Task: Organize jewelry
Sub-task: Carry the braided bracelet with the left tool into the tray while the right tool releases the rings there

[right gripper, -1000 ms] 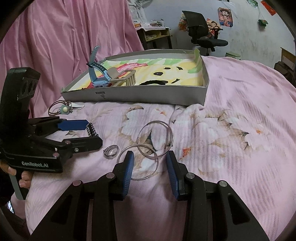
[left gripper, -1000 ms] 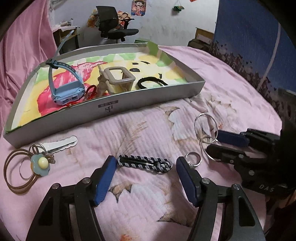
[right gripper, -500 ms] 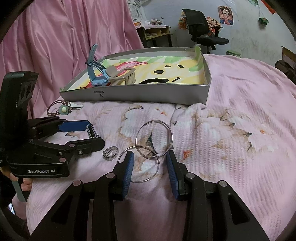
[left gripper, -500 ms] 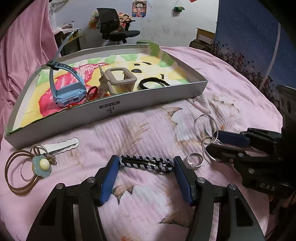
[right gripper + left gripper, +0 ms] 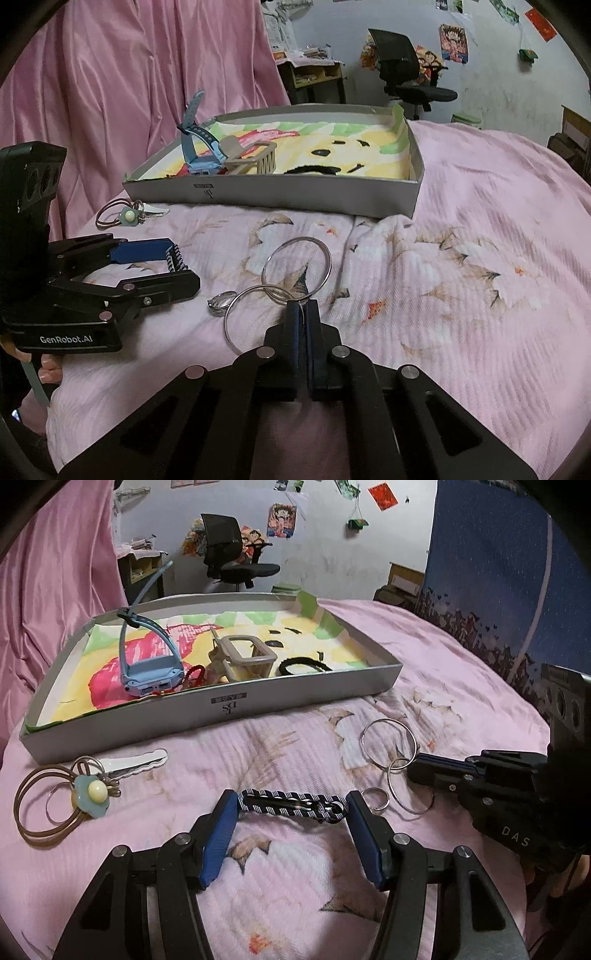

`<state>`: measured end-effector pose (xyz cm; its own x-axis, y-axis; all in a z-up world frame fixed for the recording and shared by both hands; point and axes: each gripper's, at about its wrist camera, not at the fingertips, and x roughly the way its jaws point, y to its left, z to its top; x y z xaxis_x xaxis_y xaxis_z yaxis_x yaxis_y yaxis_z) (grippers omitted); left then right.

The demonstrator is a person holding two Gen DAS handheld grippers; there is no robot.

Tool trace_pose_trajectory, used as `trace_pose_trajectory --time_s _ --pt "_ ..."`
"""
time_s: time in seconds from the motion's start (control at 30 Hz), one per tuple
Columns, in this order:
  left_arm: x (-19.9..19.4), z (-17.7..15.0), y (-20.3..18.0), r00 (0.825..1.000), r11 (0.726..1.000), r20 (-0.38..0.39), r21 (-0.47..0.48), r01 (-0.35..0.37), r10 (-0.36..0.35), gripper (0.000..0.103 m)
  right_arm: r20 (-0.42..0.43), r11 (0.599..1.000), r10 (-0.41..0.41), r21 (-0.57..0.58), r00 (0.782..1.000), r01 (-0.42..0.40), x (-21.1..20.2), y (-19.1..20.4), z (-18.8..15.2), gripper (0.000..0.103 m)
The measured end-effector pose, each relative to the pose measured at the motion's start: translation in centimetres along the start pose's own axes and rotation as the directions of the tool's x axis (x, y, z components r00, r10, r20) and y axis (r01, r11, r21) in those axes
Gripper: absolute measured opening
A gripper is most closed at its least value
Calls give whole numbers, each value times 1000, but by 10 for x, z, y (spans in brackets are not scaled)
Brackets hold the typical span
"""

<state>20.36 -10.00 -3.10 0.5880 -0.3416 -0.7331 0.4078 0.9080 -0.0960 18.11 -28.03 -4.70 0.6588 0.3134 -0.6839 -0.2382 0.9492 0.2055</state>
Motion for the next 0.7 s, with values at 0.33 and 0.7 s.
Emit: trace_pose_trajectory --time_s 0.33,0.7 --pt "-8 -3 2 999 1000 46 -18 8 -7 57 125 1000 -5 -12 992 6 -24 2 5 3" --pt "-31 22 12 993 999 120 -53 0 6 57 208 1000 -4 -24 978 9 -36 4 22 3"
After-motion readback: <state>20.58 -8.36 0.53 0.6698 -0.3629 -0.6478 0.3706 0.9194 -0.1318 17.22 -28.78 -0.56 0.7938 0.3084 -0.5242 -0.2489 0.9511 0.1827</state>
